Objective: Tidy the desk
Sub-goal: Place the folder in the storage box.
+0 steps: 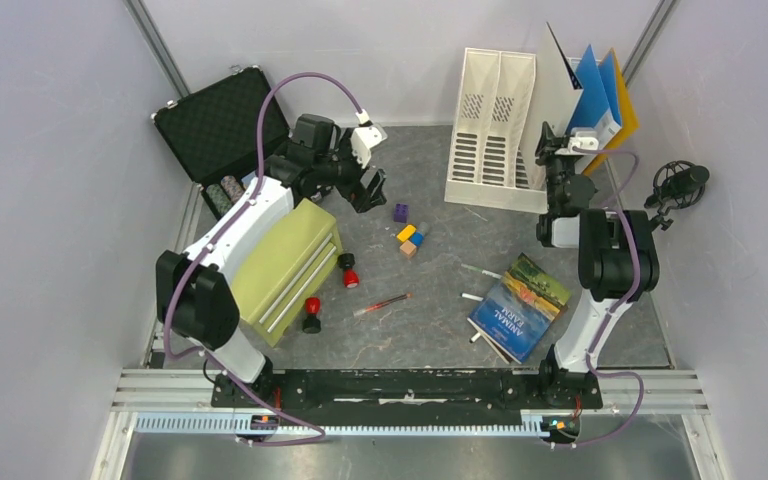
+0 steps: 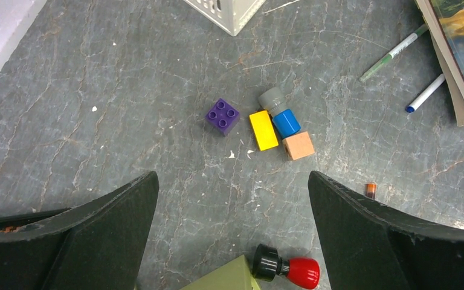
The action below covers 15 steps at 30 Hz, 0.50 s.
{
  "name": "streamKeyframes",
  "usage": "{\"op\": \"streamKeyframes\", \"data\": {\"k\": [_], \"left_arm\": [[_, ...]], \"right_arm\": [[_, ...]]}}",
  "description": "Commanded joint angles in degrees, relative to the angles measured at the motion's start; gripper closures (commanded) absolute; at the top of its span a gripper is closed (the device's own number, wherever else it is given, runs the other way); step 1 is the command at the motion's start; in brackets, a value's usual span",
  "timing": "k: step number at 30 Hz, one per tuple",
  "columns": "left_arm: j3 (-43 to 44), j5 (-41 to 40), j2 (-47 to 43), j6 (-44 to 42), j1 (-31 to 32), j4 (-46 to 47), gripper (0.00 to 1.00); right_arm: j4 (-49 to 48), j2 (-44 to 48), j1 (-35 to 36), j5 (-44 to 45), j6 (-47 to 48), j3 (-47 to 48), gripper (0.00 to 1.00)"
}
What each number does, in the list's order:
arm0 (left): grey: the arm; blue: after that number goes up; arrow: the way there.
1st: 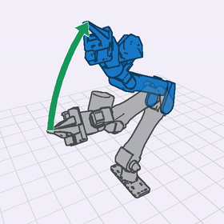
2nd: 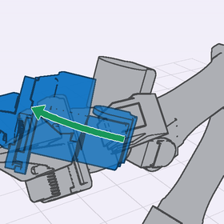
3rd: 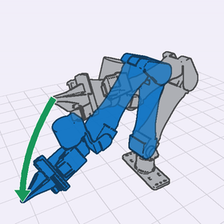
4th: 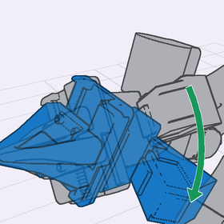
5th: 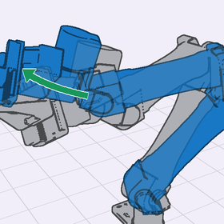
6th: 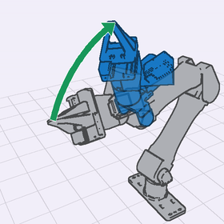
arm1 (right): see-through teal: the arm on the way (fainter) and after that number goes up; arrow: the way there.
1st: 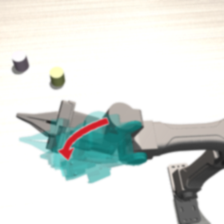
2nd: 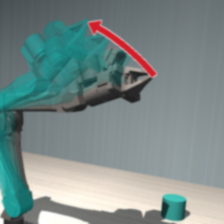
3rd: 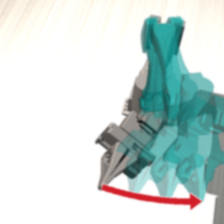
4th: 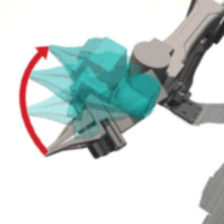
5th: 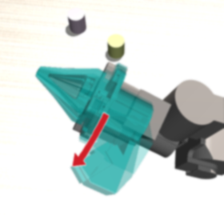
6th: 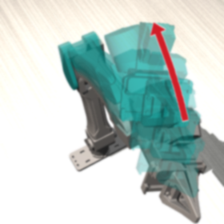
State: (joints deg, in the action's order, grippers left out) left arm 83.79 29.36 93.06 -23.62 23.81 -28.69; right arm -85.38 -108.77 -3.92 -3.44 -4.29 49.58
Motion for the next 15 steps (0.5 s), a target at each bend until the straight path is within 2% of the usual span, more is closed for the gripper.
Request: {"op": "streamKeyframes", "data": {"k": [1,10,12,15], "left_arm": [[2.79,2.22,0.52,1.9,-0.08,-0.45,0.0],[2.79,3.05,0.51,2.31,-0.08,-0.41,0.0],[2.7,3.29,0.41,2.35,-0.07,-0.4,0.0],[2.83,3.55,0.35,2.74,-0.01,-0.45,0.0]], "right_arm": [[-20.09,-1.57,-0.21,-1.46,0.66,-3.11,1.0],[-18.8,0.47,0.06,6.22,6.03,-13.19,0.99],[-17.98,1.33,0.06,7.28,7.2,-14.59,0.95],[-15.17,2.51,0.06,8.67,8.37,-15.73,0.83]]}}
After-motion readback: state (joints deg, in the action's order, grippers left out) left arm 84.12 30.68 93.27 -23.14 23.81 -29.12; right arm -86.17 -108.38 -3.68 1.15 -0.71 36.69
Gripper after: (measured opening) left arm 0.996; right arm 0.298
